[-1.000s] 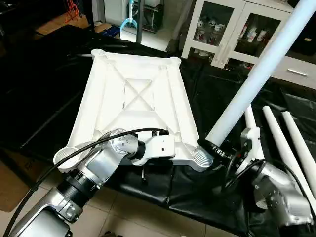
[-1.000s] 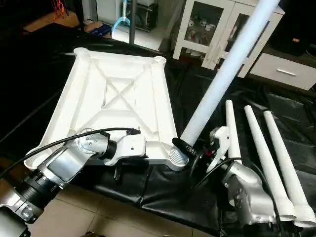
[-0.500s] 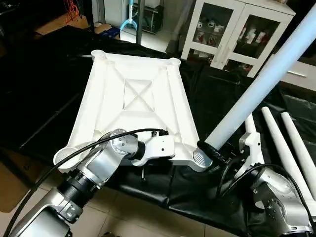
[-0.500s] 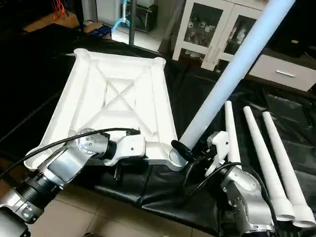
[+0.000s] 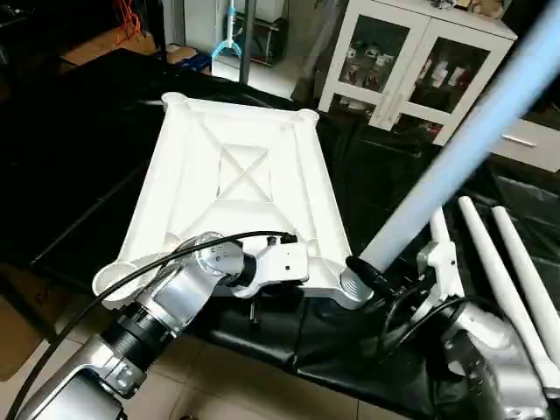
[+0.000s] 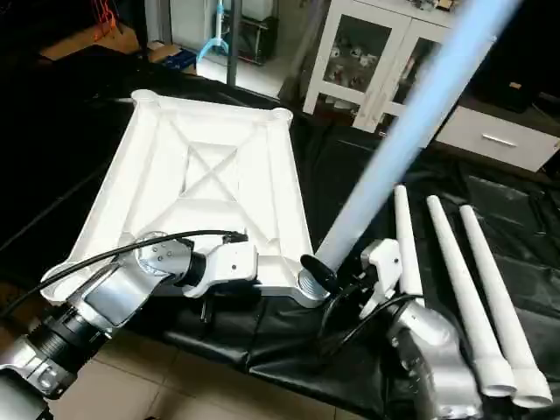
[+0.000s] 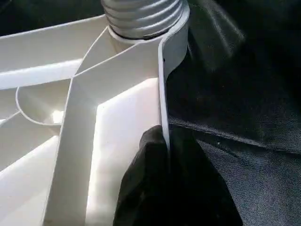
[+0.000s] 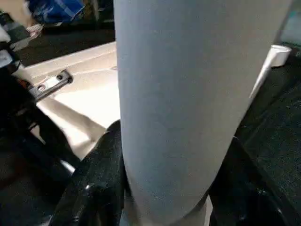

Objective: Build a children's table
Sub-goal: Pick table leg

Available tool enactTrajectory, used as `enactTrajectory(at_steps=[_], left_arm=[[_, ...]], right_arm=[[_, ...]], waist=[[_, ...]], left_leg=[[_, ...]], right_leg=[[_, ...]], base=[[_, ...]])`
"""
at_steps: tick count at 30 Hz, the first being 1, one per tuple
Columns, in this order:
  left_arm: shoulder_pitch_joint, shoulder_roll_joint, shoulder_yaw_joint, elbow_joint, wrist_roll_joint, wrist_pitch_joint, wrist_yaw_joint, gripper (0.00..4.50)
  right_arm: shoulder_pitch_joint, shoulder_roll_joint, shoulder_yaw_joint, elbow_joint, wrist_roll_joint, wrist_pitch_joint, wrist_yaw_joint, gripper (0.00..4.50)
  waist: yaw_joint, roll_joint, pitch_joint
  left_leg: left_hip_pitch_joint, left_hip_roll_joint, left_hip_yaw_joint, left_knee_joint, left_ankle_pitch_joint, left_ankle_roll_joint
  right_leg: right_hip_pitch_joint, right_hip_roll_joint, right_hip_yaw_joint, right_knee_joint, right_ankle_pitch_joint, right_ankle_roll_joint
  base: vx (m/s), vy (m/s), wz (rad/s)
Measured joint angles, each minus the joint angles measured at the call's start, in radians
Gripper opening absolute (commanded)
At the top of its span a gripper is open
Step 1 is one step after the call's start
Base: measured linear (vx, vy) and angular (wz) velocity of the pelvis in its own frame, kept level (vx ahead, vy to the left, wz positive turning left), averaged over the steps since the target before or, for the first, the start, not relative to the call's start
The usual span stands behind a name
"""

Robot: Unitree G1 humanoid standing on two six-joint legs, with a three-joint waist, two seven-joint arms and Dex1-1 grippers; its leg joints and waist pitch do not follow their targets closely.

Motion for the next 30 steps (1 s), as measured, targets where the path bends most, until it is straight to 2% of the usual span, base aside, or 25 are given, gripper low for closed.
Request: enactTrajectory(at_steps=[9,15,17,19,24,30], left_arm=[[0.0,0.0,0.0,0.002,0.0,0.002,0.003,0.0],[0.0,0.004,0.001,0.002,0.0,0.002,0.002,0.0],[0.0,0.01,0.003,0.004,0.0,0.002,0.002,0.0],[0.0,0.011,0.004,0.006,0.0,0.002,0.005,0.0],[0.0,0.013,0.007,0.007,0.0,0.0,0.007,0.0],[0.0,0.012,0.006,0.002,-0.005,0.0,-0.007,0.0]], right_arm=[[0.029,0.016,0.001,0.009,-0.003,-0.059,-0.015,1.87],[0.014,0.015,0.008,0.018,-0.012,-0.055,-0.014,1.87],[-0.014,0.003,0.015,0.02,-0.007,-0.004,-0.013,1.87],[-0.022,0.0,0.016,0.02,-0.001,0.02,-0.013,1.87],[-0.069,-0.036,0.003,0.029,0.06,0.154,0.025,1.87],[-0.077,-0.073,0.002,0.031,0.073,0.188,0.077,1.86]], waist=[[-0.002,0.001,0.001],[-0.008,0.0,0.0],[-0.017,0.0,0.0],[-0.019,0.0,0.0],[-0.021,0.003,0.002],[-0.018,0.0,0.0]], left_leg=[[0.0,0.0,0.0,0.0,0.0,0.0],[0.0,0.0,0.0,0.0,0.0,0.0],[0.0,0.0,0.0,0.0,0.0,0.0],[0.0,0.0,-0.001,0.0,0.0,0.0],[-0.001,0.0,-0.003,0.0,0.0,0.0],[-0.002,0.0,-0.003,-0.001,0.0,0.0]], right_leg=[[0.0,0.0,0.0,-0.001,0.0,0.001],[0.0,0.0,0.0,-0.002,0.0,0.001],[0.0,0.0,0.0,-0.003,0.0,0.001],[0.0,0.0,0.0,-0.004,-0.001,0.001],[0.0,0.0,-0.002,-0.011,-0.001,0.001],[0.001,0.0,-0.001,-0.012,0.001,-0.002]], base=[[0.0,0.0,0.0],[0.0,0.0,0.0],[0.0,0.0,0.0],[0.0,0.0,0.0],[0.0,0.0,0.0],[0.0,0.0,0.0]])
